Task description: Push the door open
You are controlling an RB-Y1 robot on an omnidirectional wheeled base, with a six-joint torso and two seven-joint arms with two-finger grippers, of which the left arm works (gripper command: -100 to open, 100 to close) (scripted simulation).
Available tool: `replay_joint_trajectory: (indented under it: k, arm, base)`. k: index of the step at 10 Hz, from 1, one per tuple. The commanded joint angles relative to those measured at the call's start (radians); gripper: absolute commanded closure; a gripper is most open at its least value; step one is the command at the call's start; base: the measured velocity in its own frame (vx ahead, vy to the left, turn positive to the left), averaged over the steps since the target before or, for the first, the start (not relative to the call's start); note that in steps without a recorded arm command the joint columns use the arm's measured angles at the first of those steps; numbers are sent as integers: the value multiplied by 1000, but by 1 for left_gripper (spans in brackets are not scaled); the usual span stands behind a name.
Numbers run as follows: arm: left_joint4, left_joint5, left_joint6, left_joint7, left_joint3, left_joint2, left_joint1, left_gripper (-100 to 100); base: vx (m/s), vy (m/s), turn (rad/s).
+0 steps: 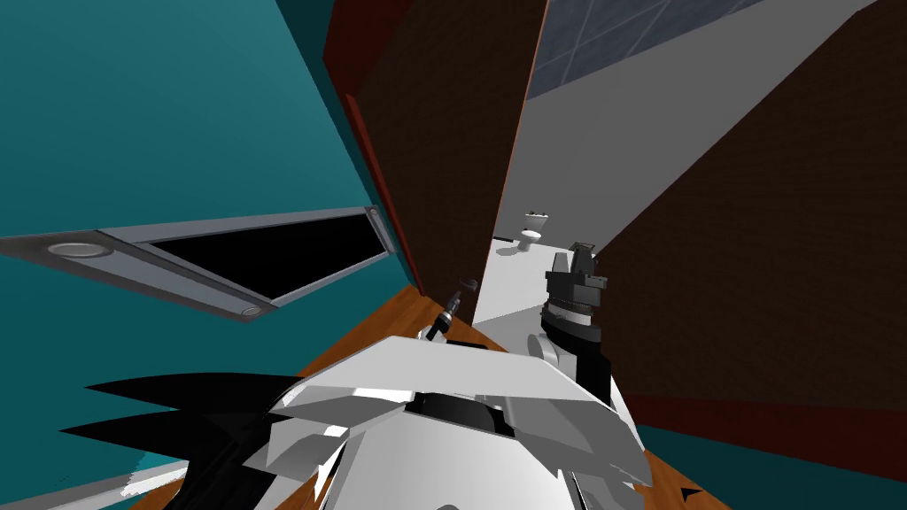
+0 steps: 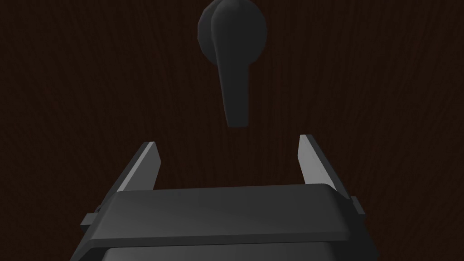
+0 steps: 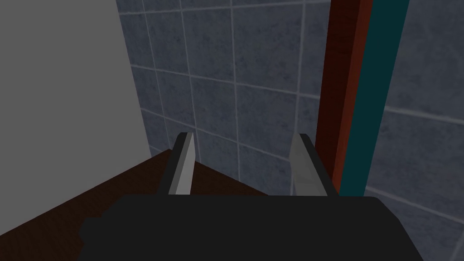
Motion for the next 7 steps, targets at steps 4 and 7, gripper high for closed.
replay_joint_trajectory:
  k: [4,7]
  arm:
    - [8,0,-3,1,12,-6,-2,-100]
    - [6,-1,-4,1,15,-15,0,-100]
  base:
    - [167,-93,-25]
    - [139,-47,-18]
